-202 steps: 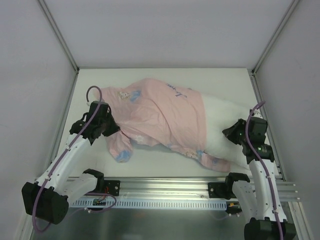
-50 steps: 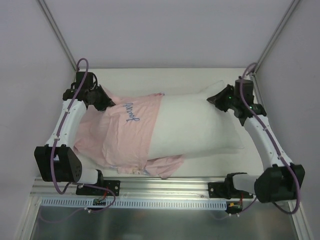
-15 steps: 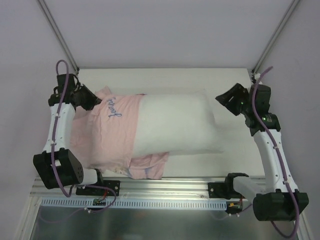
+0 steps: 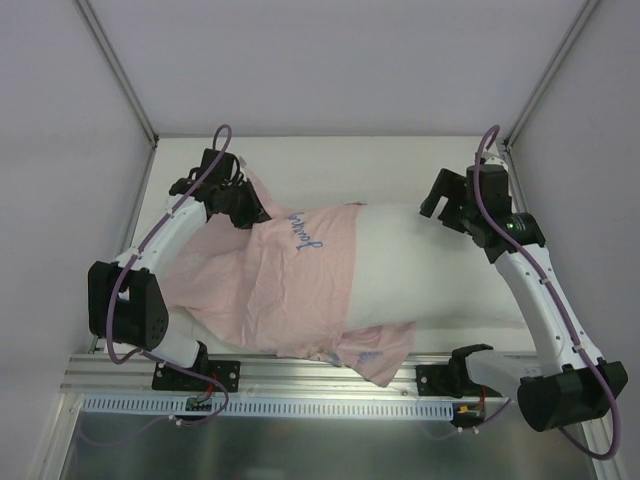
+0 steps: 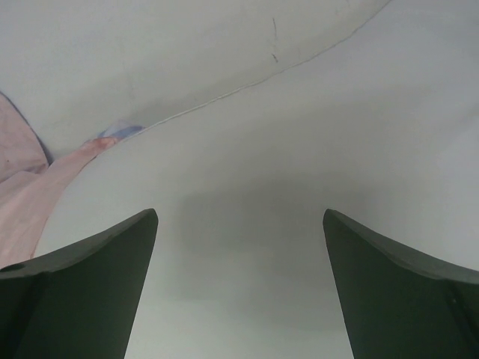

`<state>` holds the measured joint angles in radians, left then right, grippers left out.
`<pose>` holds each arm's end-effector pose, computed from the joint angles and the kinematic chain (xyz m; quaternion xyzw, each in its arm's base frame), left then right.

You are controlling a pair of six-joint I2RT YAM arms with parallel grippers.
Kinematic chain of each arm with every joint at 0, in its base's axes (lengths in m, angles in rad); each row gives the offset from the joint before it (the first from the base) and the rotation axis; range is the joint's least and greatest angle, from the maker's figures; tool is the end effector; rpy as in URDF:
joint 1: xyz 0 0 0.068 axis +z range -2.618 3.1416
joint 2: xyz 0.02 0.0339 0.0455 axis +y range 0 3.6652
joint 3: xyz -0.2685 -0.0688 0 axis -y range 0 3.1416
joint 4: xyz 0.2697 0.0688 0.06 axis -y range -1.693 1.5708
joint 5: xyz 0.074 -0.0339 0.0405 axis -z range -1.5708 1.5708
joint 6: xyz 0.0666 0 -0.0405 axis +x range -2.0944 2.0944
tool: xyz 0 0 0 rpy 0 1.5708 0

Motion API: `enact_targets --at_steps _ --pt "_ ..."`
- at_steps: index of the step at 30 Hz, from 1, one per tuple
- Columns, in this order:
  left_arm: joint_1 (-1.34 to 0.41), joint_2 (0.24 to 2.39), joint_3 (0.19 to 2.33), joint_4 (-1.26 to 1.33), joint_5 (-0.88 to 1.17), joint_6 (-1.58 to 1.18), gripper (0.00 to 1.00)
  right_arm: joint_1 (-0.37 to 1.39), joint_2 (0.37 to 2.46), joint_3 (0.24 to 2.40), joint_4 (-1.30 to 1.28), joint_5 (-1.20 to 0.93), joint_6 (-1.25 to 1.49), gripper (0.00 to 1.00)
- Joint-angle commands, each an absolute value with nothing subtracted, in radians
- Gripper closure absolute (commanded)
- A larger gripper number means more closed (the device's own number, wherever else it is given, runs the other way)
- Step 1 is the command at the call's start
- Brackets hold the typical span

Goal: Remove the pillowcase from the pillow

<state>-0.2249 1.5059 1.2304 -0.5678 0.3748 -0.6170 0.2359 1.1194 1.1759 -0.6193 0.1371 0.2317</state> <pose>0.3541 -0.1060 0.2643 -0.1138 0.9135 -0.3018 0.2479 0.2813 0.0583 0.3556 0.0312 0.8737 0.0533 0.4826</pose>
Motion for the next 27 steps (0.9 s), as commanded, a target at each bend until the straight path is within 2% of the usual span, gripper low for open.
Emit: enact_targets --at_steps 1,4,8,10,16,19,20,21,22,23,27 --pt "-0.236 1.46 1.218 -0.552 0.351 -0.608 1.0 0.245 1.124 1.213 -0.669 0.233 0.203 0.04" --pt "-0.236 1.447 1.195 -0.551 0.331 -0.603 1.0 0.235 1.167 1.259 -0.73 0.367 0.183 0.04" --pt "-0.236 1.413 1.17 -0.552 0.316 -0.594 1.0 0.12 1.216 1.259 -0.729 0.358 0.172 0.04" --pt "-0.238 1.408 1.17 -0.552 0.322 -0.589 1.0 0.053 1.277 1.278 -0.729 0.299 0.163 0.04" --pt "-0.236 1.417 1.181 -0.551 0.336 -0.594 1.0 0.005 1.48 1.397 -0.739 0.143 0.146 0.04" --pt "-0.239 1.428 1.181 -0.551 0.339 -0.598 1.0 0.005 1.598 1.422 -0.727 -0.029 0.147 0.04" --pt "-0.238 1.431 1.183 -0.551 0.341 -0.598 1.0 0.005 1.641 1.416 -0.697 -0.151 0.143 0.04" --pt "-0.238 1.433 1.184 -0.551 0.341 -0.598 1.0 0.006 1.655 1.405 -0.675 -0.205 0.146 0.22" --pt "-0.238 1.437 1.184 -0.552 0.342 -0.597 1.0 0.006 1.658 1.37 -0.629 -0.237 0.155 0.55" --pt "-0.238 1.437 1.184 -0.552 0.341 -0.594 1.0 0.0 1.638 1.352 -0.611 -0.256 0.194 0.99" --pt "-0.233 1.414 1.19 -0.56 0.304 -0.565 1.0 -0.041 1.488 1.267 -0.528 -0.178 0.281 0.99"
